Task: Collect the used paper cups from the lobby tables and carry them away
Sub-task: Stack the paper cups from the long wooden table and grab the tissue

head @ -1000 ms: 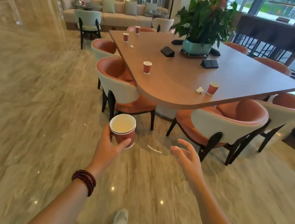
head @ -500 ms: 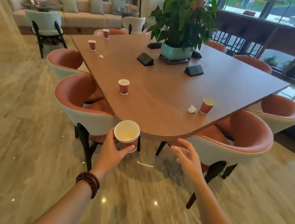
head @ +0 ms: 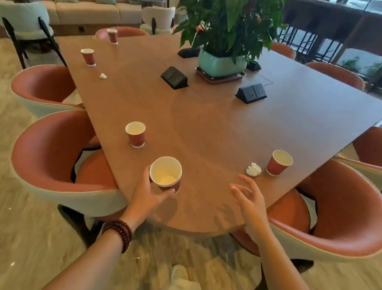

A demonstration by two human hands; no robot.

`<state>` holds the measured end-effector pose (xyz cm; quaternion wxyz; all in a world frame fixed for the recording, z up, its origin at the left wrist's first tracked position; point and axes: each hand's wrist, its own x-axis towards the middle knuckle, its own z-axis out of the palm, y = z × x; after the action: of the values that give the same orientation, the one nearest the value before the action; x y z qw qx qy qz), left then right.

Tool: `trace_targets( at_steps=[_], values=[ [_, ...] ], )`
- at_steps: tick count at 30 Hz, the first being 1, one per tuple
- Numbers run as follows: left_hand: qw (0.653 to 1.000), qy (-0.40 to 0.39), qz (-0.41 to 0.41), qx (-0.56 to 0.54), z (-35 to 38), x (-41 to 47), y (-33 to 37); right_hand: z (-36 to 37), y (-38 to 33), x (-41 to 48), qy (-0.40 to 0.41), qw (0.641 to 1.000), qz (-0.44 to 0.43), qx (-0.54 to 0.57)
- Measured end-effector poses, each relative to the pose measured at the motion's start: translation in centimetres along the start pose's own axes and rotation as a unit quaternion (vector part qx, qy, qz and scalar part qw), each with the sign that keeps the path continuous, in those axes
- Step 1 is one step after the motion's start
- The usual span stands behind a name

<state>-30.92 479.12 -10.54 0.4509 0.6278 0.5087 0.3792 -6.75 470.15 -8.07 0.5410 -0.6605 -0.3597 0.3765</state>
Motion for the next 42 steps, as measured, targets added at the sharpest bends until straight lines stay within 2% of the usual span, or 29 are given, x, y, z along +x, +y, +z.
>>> trace_targets(
  at_steps=[7,12,18,21,23,27,33,42],
  values=[
    [0.999,-0.01,-0.031,0.008,3.5,9.3,-1.0,0.4,-1.0,10.0,-0.001,1.0,0.002,-0.005],
    [0.997,-0.031,-0.07,0.004,6.0,13.4,-1.4,0.0,-0.3,14.4,0.044,0.998,-0.01,-0.045],
    [0.993,-0.081,-0.086,0.009,8.5,16.8,-3.6,-1.6,1.2,17.3,0.176,0.976,-0.013,-0.125],
    [0.991,-0.103,-0.087,0.017,9.7,18.1,-4.3,-3.6,1.8,18.6,0.274,0.943,0.008,-0.186],
    [0.99,-0.111,-0.089,0.014,10.2,18.8,-4.9,-5.0,2.3,19.6,0.312,0.917,0.036,-0.247],
    [0.986,-0.132,-0.096,0.014,11.1,19.9,-5.9,-7.0,3.4,21.7,0.331,0.893,0.088,-0.291],
    [0.985,-0.141,-0.094,0.02,11.6,20.8,-6.6,-8.8,5.2,23.9,0.316,0.9,0.136,-0.268],
    [0.983,-0.156,-0.086,0.039,10.1,20.9,-6.6,-9.0,4.2,24.6,0.342,0.902,0.099,-0.246]
  ],
)
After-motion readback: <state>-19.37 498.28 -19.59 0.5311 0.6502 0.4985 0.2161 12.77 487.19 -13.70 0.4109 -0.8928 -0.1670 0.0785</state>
